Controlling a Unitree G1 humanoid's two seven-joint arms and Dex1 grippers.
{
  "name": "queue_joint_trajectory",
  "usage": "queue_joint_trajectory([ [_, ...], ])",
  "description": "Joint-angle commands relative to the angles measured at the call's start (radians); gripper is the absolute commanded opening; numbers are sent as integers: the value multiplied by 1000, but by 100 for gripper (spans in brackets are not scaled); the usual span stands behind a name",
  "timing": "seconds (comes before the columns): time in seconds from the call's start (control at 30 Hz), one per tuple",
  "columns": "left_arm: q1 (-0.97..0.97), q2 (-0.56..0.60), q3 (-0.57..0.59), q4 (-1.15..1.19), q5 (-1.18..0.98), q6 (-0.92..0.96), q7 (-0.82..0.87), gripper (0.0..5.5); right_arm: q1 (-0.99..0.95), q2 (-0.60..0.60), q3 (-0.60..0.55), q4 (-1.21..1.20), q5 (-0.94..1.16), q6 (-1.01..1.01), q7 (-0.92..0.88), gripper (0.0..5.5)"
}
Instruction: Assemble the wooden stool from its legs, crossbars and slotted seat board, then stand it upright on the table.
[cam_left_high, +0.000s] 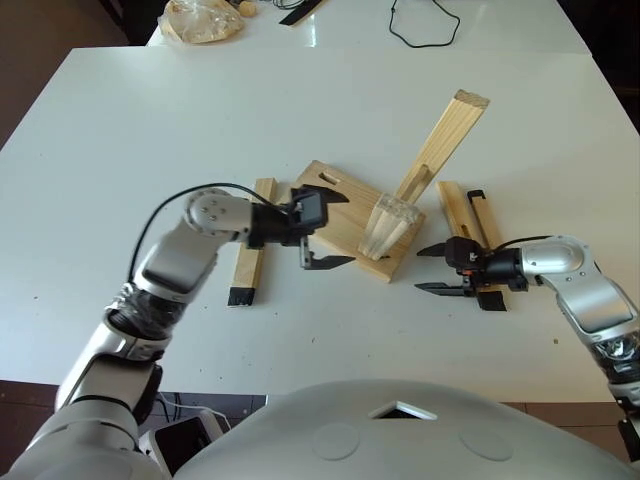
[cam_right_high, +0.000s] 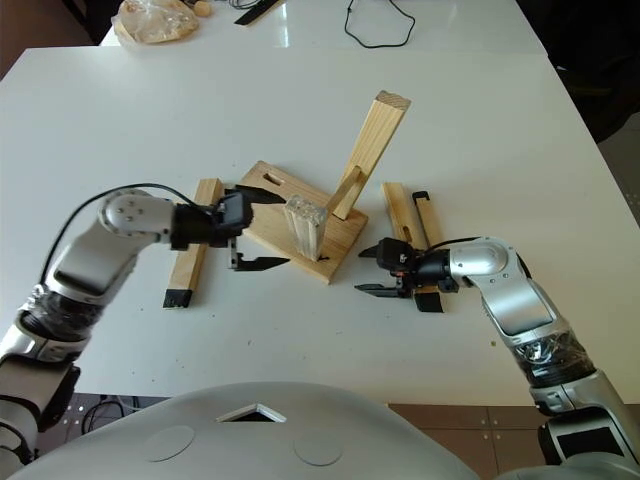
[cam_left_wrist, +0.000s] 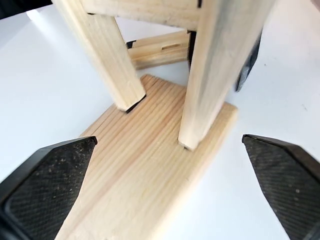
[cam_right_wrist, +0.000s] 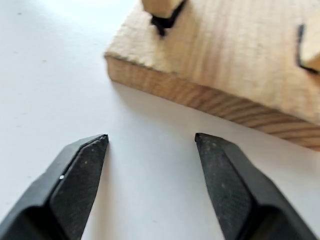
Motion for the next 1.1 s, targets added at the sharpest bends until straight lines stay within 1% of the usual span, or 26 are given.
queue_joint_trajectory([
  [0.03, -74, 18, 50, 102, -11, -23, -39, 540, 22, -2, 20, -49, -13, -3, -4, 320],
  [0.1, -149, -14, 58, 242, 45, -70, 8, 540, 25, 6, 32, -54, -21, -4, -10, 320],
  [0.23, -299, -87, 47, 589, 203, -268, 168, 540, 18, 8, 43, -50, -24, -7, -8, 320],
  [0.37, -375, -134, -34, 894, 385, -550, 297, 540, 5, 10, 54, -40, -33, -15, -9, 320],
  [0.43, -389, -155, -61, 987, 435, -651, 313, 540, 2, 12, 62, -43, -38, -19, -7, 320],
  [0.5, -391, -165, -87, 1045, 471, -736, 294, 540, 18, -6, 70, -64, -35, -46, 21, 320],
  [0.6, -369, -157, -123, 1066, 499, -824, 238, 540, 23, -6, 78, -77, -33, -52, 26, 320],
  [0.77, -321, -87, -176, 1056, 547, -922, 162, 540, 8, 19, 60, -57, -43, -13, -33, 320],
  [0.9, -272, -47, -164, 971, 495, -899, 97, 540, -2, 32, 34, -39, -45, 2, -78, 320],
  [1.1, -161, 17, -144, 755, 416, -806, 46, 540, -41, 43, 9, 22, -78, -18, -137, 320],
])
